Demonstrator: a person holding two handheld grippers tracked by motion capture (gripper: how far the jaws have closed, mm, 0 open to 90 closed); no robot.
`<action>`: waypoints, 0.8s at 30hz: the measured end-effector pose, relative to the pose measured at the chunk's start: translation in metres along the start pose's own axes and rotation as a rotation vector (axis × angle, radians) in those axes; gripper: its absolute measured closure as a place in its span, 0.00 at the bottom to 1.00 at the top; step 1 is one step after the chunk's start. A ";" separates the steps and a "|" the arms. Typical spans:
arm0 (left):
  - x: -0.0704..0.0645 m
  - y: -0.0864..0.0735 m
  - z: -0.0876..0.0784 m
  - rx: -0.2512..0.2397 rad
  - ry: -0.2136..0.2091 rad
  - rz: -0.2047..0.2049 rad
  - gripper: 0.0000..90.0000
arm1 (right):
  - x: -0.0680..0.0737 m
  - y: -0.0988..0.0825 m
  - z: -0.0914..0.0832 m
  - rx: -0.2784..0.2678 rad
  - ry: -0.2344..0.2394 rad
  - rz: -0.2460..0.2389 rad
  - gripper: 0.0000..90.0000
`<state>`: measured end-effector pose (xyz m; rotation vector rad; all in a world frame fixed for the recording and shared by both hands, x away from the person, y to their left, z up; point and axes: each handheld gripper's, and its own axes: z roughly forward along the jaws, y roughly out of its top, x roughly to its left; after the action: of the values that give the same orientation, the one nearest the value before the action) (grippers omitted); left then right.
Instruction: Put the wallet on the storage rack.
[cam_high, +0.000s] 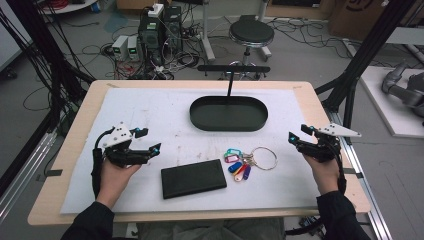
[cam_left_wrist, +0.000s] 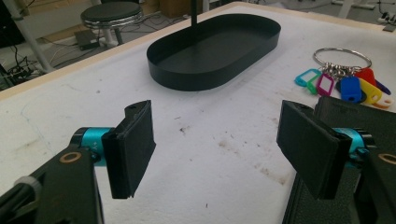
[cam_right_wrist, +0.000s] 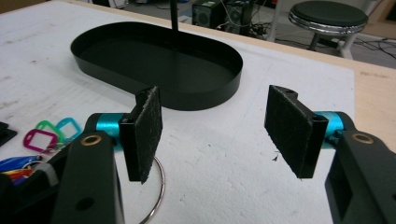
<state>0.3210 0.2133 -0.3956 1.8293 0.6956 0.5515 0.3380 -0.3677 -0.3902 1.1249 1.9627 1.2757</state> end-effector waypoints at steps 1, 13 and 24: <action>0.000 0.000 -0.001 -0.003 0.000 0.002 0.31 | 0.000 0.003 -0.005 0.000 0.021 -0.021 0.44; -0.004 -0.011 -0.005 -0.008 -0.004 -0.011 0.31 | 0.009 -0.013 0.003 0.093 0.087 -0.030 0.55; -0.001 -0.016 -0.012 -0.008 0.010 -0.019 0.31 | 0.025 -0.025 0.044 0.290 0.142 -0.034 0.76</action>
<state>0.3088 0.2251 -0.4064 1.8113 0.7160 0.5505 0.3511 -0.3309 -0.4304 1.1559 2.3190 1.1041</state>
